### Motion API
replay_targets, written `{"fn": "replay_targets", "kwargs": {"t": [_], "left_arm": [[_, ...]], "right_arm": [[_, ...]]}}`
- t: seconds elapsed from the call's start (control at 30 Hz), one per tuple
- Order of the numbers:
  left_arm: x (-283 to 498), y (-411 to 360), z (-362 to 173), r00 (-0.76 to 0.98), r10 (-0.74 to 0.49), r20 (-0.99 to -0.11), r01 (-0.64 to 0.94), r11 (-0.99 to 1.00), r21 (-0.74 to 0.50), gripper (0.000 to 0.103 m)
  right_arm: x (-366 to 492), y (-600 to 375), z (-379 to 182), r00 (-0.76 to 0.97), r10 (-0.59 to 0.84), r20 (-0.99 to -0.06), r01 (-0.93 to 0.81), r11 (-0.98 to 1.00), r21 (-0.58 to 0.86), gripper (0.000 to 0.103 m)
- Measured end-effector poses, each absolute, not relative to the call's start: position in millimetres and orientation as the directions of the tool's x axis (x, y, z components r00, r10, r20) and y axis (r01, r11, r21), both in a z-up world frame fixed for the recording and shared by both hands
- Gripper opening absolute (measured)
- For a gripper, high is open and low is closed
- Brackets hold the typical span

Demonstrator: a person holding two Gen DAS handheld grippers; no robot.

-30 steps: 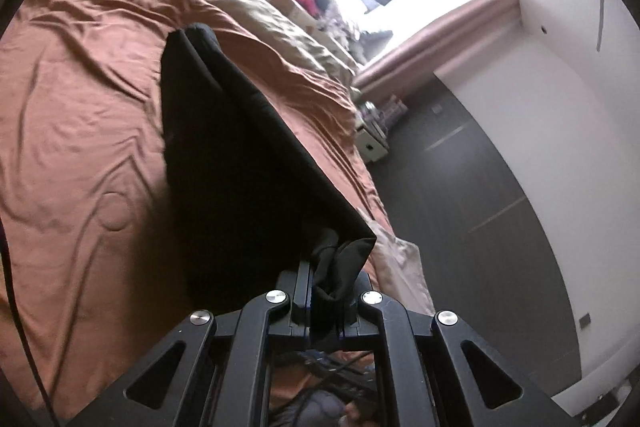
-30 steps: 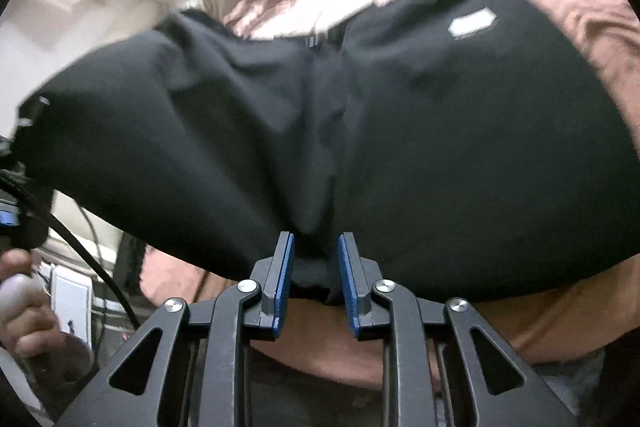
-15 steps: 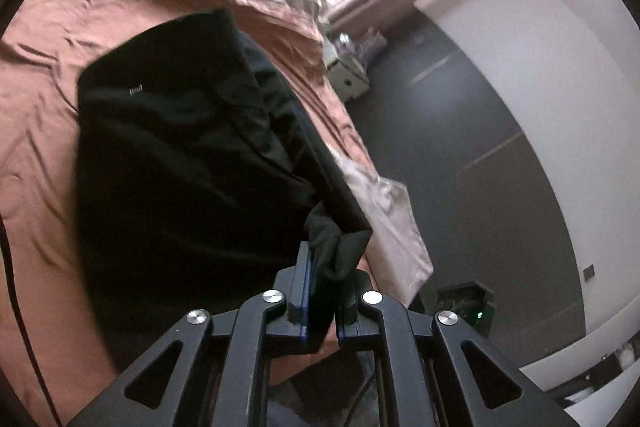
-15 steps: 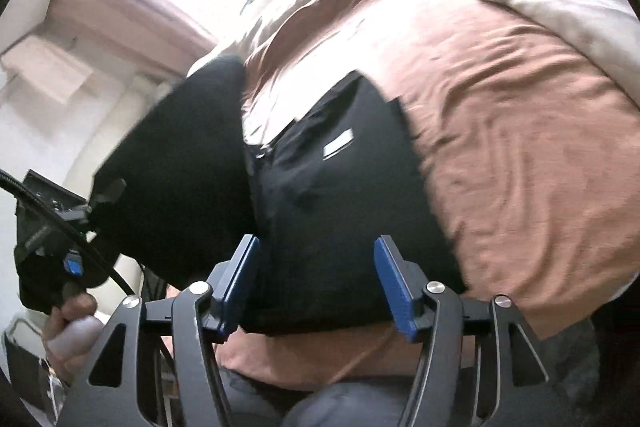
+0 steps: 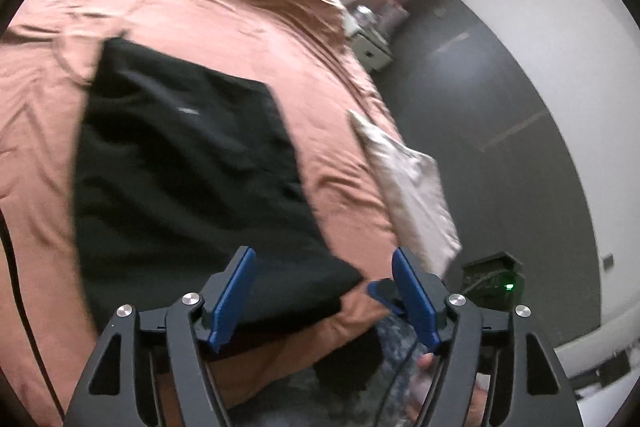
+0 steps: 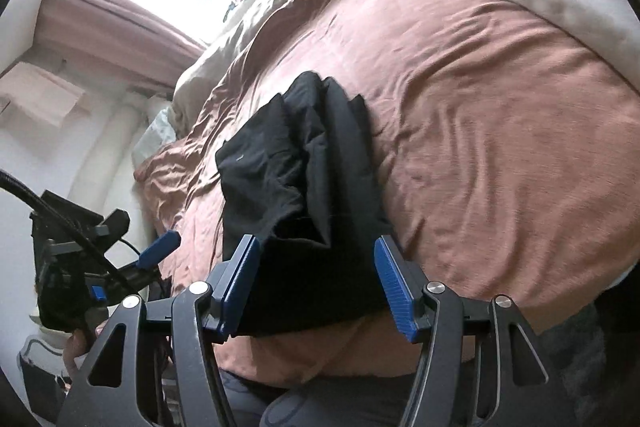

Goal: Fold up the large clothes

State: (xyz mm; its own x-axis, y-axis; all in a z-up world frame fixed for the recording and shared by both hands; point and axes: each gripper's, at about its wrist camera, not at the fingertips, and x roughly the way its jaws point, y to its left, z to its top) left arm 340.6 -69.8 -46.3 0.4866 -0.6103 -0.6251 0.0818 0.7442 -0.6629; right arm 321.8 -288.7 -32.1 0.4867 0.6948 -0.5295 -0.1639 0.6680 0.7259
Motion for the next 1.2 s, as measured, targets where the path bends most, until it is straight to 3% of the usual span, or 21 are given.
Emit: {"fn": "replay_targets", "kwargs": {"t": [0.23, 0.3, 0.37, 0.73, 0.9, 1.2], "left_arm": [[323.4, -12.0, -65.1, 0.515, -0.509, -0.690, -0.055, 0.783, -0.620, 0.072], [319.5, -0.4, -72.1, 0.513, -0.490, -0.705, -0.089, 0.787, -0.611, 0.072], [318.1, 4.6, -79.7, 0.510, -0.476, -0.717, -0.109, 0.791, -0.602, 0.072], [324.6, -2.9, -128.3, 0.435, -0.421, -0.796, -0.143, 0.841, -0.522, 0.072], [333.2, -14.9, -151.8, 0.386, -0.429, -0.817, -0.144, 0.847, -0.512, 0.058], [339.3, -16.9, -156.3, 0.378, -0.428, -0.821, -0.121, 0.856, -0.502, 0.053]], "right_arm": [[342.7, -250.5, -41.2, 0.467, 0.679, -0.567, -0.209, 0.708, 0.675, 0.057], [346.7, -246.0, -47.2, 0.465, 0.670, -0.579, -0.201, 0.717, 0.668, 0.017], [345.0, -248.0, -49.0, 0.470, 0.686, -0.555, -0.202, 0.696, 0.689, 0.009], [314.6, -282.1, -59.3, 0.507, 0.657, -0.558, -0.178, 0.713, 0.678, 0.006], [311.1, -288.6, -74.8, 0.498, 0.642, -0.583, -0.132, 0.721, 0.681, 0.006], [298.2, -287.7, -77.7, 0.470, 0.609, -0.639, -0.105, 0.757, 0.645, 0.006]]}}
